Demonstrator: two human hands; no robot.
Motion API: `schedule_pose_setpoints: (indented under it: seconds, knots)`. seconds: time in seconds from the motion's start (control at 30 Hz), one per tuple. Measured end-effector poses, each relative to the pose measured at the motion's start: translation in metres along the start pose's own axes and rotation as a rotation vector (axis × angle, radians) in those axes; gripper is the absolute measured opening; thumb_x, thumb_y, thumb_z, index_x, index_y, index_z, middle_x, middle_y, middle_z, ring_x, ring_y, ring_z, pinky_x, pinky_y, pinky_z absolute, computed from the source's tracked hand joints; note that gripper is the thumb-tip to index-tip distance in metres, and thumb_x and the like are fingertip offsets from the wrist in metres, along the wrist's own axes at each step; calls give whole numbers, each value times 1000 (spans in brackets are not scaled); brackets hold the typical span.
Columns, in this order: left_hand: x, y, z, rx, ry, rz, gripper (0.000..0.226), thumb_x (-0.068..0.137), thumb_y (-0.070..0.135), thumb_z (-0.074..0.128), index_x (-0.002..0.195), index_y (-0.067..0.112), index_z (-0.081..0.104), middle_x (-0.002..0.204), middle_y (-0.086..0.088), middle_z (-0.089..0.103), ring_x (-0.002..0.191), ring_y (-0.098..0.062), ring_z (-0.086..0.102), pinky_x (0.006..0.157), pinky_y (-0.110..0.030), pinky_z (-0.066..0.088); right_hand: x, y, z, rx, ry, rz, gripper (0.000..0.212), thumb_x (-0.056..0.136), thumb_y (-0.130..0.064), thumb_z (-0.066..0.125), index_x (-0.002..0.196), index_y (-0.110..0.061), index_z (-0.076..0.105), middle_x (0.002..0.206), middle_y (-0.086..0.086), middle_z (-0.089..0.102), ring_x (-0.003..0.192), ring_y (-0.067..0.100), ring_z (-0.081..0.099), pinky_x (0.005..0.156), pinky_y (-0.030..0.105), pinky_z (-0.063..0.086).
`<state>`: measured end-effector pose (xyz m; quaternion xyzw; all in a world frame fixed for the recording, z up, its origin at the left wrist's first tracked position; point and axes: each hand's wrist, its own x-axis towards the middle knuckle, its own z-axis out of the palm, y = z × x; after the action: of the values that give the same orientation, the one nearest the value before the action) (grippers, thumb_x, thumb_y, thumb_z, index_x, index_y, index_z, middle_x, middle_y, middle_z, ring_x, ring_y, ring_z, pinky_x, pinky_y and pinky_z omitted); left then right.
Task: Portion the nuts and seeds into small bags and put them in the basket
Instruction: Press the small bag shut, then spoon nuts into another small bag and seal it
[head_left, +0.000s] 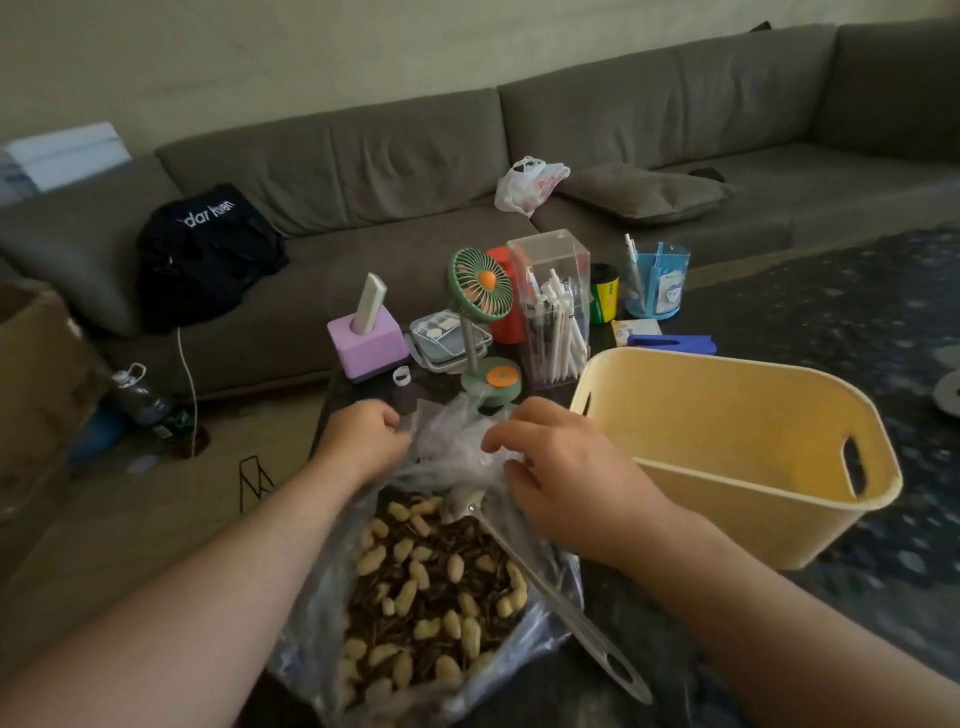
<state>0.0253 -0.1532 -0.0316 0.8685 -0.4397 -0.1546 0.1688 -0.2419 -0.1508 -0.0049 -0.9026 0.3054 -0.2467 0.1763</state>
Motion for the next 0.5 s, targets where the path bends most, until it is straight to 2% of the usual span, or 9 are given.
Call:
schedule_pose_setpoints:
  seconds: [0.1, 0.17, 0.27, 0.37, 0.5]
  knots:
    - [4, -18, 11, 33, -92, -45, 31, 91, 49, 77, 78, 20, 74, 86, -2, 74, 84, -20, 70, 77, -36, 58, -2, 4, 9, -3, -33, 8, 32, 100, -14, 57, 127, -25, 70, 123, -6, 58, 102, 15, 61, 88, 33, 55]
    - [2, -21, 16, 15, -86, -34, 37, 88, 53, 79, 76, 18, 78, 78, -2, 74, 75, -17, 69, 68, -34, 55, -3, 4, 12, -12, -30, 9, 31, 100, -15, 57, 126, -25, 71, 121, -7, 58, 101, 15, 62, 88, 32, 55]
    - [2, -24, 17, -11, -70, -27, 28, 90, 39, 79, 75, 15, 82, 78, -4, 78, 77, -18, 72, 79, -38, 62, -3, 4, 13, -19, -27, 12, 30, 98, -14, 59, 124, -24, 72, 121, -6, 59, 100, 15, 62, 88, 33, 55]
    - [-3, -29, 11, -39, -31, -40, 27, 96, 29, 71, 75, 14, 80, 77, -6, 76, 79, -22, 72, 82, -38, 60, -1, 3, 13, -19, -32, 11, 30, 99, -16, 58, 124, -27, 71, 123, -9, 58, 103, 13, 62, 90, 33, 56]
    - [-24, -27, -20, -140, 197, 5, 30, 98, 36, 68, 76, 16, 74, 75, -2, 72, 75, -22, 68, 77, -39, 58, 3, -4, 19, 7, -5, -5, 27, 98, -17, 62, 121, -28, 72, 117, -12, 59, 95, 6, 59, 86, 26, 54]
